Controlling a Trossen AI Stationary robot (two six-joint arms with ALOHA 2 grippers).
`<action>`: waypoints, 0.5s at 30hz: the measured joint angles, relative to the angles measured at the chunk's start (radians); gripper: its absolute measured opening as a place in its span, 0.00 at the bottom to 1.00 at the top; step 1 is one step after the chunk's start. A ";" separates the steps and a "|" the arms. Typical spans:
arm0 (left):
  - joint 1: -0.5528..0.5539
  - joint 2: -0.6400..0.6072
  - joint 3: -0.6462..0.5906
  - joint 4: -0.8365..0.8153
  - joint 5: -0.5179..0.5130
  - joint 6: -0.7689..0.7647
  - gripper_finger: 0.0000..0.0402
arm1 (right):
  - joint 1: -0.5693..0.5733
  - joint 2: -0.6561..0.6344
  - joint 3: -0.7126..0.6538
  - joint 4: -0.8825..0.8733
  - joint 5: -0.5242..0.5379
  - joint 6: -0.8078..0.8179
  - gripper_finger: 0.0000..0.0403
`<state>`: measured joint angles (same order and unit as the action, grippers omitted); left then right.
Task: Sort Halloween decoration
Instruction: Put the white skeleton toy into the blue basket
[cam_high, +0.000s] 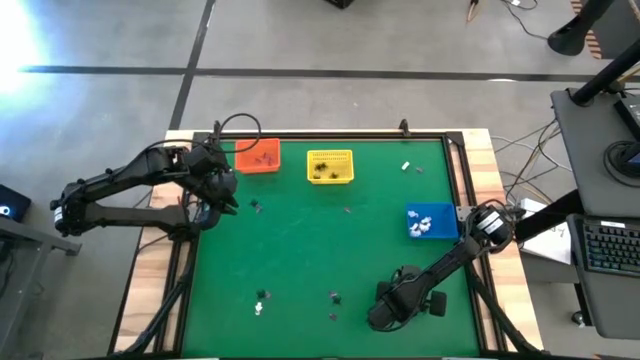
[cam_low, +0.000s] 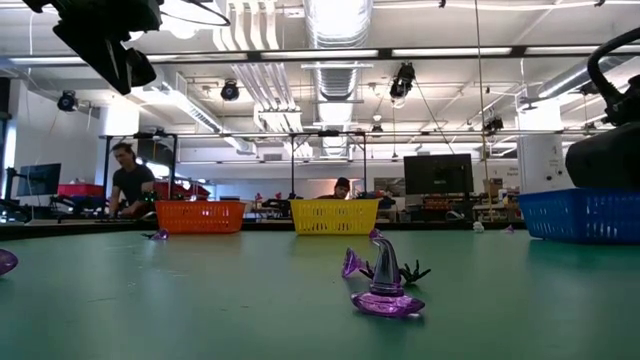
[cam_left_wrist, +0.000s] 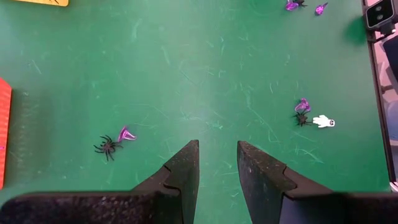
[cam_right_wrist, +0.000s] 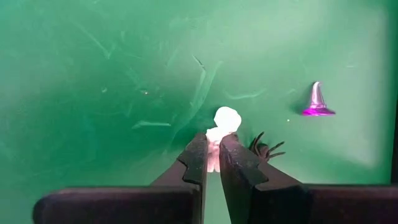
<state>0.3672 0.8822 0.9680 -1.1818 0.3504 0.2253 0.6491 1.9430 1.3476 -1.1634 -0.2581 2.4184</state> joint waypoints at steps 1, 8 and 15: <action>0.000 0.000 0.000 0.000 0.000 0.000 0.23 | 0.000 0.000 0.000 0.000 0.001 -0.002 0.06; 0.000 0.000 0.000 0.000 0.000 0.000 0.23 | -0.001 0.000 0.008 0.012 0.005 -0.011 0.04; 0.000 0.000 0.000 0.000 0.000 0.000 0.23 | -0.002 -0.001 0.027 0.013 0.007 -0.021 0.02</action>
<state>0.3672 0.8825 0.9680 -1.1817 0.3505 0.2256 0.6476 1.9419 1.3742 -1.1501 -0.2512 2.3970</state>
